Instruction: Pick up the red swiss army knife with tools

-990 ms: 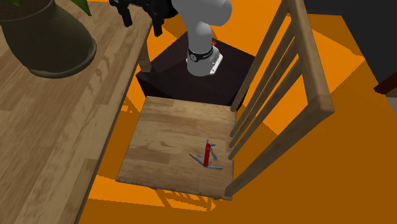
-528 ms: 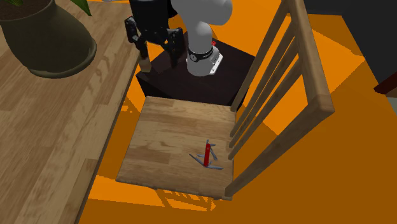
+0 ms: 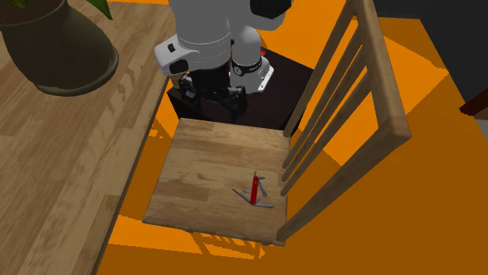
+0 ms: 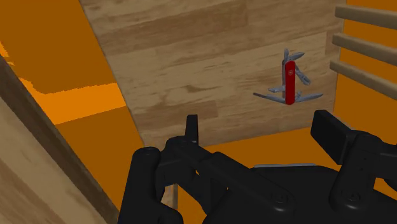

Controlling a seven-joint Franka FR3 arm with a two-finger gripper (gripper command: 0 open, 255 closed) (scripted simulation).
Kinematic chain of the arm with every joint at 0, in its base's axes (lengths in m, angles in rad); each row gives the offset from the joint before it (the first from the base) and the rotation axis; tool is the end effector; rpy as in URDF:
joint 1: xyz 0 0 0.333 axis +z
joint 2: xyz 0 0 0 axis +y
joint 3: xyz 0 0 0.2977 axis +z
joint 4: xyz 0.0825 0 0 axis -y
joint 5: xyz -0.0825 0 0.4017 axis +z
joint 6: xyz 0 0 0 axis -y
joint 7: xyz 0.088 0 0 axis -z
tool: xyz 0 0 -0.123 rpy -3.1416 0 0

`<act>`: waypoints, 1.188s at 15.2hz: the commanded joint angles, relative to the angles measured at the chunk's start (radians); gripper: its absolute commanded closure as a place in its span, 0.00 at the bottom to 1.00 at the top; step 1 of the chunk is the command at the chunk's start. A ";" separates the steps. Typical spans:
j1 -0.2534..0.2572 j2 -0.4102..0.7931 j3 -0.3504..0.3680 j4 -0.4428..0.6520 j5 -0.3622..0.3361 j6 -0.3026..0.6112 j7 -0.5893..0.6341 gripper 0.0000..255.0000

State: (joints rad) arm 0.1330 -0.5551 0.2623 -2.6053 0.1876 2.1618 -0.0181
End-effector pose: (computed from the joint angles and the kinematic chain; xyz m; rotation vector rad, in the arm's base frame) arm 0.3778 0.1612 0.3975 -3.0658 -0.4403 -0.1498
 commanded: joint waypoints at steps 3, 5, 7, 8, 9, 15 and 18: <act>0.024 0.114 0.056 -0.022 0.010 0.129 0.018 0.00; 0.031 0.182 0.086 -0.022 0.007 0.192 0.030 0.00; 0.035 0.254 0.115 -0.017 -0.004 0.254 0.047 0.00; 0.036 0.292 0.130 -0.013 -0.013 0.285 0.058 0.00; 0.036 0.331 0.145 -0.007 -0.025 0.315 0.070 0.00; 0.038 0.581 0.212 0.048 -0.181 0.477 0.198 0.00; 0.066 0.710 0.204 0.093 -0.308 0.537 0.293 0.00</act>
State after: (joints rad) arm 0.1877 0.1131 0.4671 -2.5212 -0.0798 2.6765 0.2466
